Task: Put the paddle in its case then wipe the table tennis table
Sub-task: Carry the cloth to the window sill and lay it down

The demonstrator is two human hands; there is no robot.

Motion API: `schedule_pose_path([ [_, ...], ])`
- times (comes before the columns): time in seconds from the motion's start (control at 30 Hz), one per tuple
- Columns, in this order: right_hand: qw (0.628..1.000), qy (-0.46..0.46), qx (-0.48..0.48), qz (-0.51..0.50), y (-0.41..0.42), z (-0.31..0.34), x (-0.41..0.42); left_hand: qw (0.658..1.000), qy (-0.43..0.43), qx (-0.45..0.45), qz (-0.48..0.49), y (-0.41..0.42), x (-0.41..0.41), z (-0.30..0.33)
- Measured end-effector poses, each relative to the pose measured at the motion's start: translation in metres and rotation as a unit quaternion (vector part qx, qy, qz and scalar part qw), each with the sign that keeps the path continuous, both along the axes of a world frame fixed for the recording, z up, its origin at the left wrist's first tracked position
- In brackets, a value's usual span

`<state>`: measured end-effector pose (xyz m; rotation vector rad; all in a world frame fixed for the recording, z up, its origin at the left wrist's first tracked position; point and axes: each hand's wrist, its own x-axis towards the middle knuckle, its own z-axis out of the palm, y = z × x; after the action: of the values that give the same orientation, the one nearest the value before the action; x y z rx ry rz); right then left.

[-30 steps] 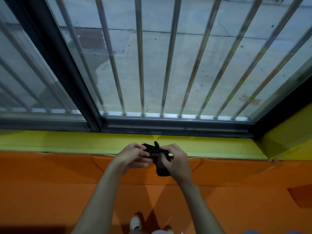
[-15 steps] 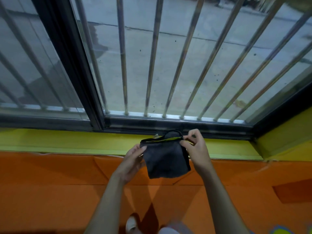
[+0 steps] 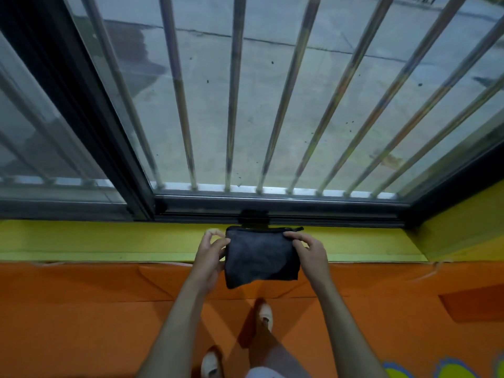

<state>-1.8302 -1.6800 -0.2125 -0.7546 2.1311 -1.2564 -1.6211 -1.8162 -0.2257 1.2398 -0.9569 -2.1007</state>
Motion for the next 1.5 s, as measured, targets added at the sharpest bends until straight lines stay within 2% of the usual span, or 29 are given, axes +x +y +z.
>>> schedule_pose_path([
  [0.17, 0.994, -0.058, 0.076, 0.060, -0.012, -0.045, -0.045, 0.999, -0.038, -0.020, -0.027, -0.010, -0.033, -0.027],
  [0.27, 0.983, -0.117, 0.117, 0.084, -0.019, -0.074, -0.070, 0.987, -0.120, -0.065, -0.088, -0.016, -0.058, -0.045],
  [0.33, 0.975, -0.129, 0.144, 0.106, -0.026, -0.093, -0.085, 0.964, -0.190, -0.109, -0.153, -0.019, -0.070, -0.062],
  [0.43, 0.965, -0.073, 0.200, 0.150, -0.032, -0.116, -0.091, 0.919, -0.280, -0.170, -0.220, -0.020, -0.082, -0.089],
  [0.53, 0.970, 0.004, 0.202, 0.138, -0.035, -0.130, -0.091, 0.894, -0.329, -0.214, -0.215, -0.019, -0.093, -0.104],
  [0.77, 0.977, 0.038, 0.166, 0.125, -0.046, -0.140, -0.098, 0.885, -0.367, -0.216, -0.190, -0.022, -0.104, -0.115],
  [0.9, 0.977, 0.041, 0.157, 0.139, -0.043, -0.147, -0.104, 0.869, -0.357, -0.268, -0.212, -0.027, -0.094, -0.122],
  [1.0, 0.968, 0.081, 0.188, 0.145, -0.043, -0.142, -0.102, 0.861, -0.376, -0.295, -0.172, -0.018, -0.090, -0.122],
  [1.1, 0.955, 0.133, 0.213, 0.158, -0.045, -0.138, -0.094, 0.840, -0.400, -0.318, -0.181, -0.007, -0.094, -0.124],
  [1.3, 0.941, 0.171, 0.252, 0.148, -0.053, -0.135, -0.083, 0.787, -0.459, -0.332, -0.244, -0.010, -0.111, -0.123],
  [1.37, 0.943, 0.172, 0.247, 0.142, -0.052, -0.135, -0.082, 0.788, -0.457, -0.318, -0.264, -0.013, -0.113, -0.123],
  [1.5, 0.944, 0.175, 0.249, 0.126, -0.045, -0.132, -0.087, 0.812, -0.417, -0.272, -0.305, -0.025, -0.102, -0.117],
])
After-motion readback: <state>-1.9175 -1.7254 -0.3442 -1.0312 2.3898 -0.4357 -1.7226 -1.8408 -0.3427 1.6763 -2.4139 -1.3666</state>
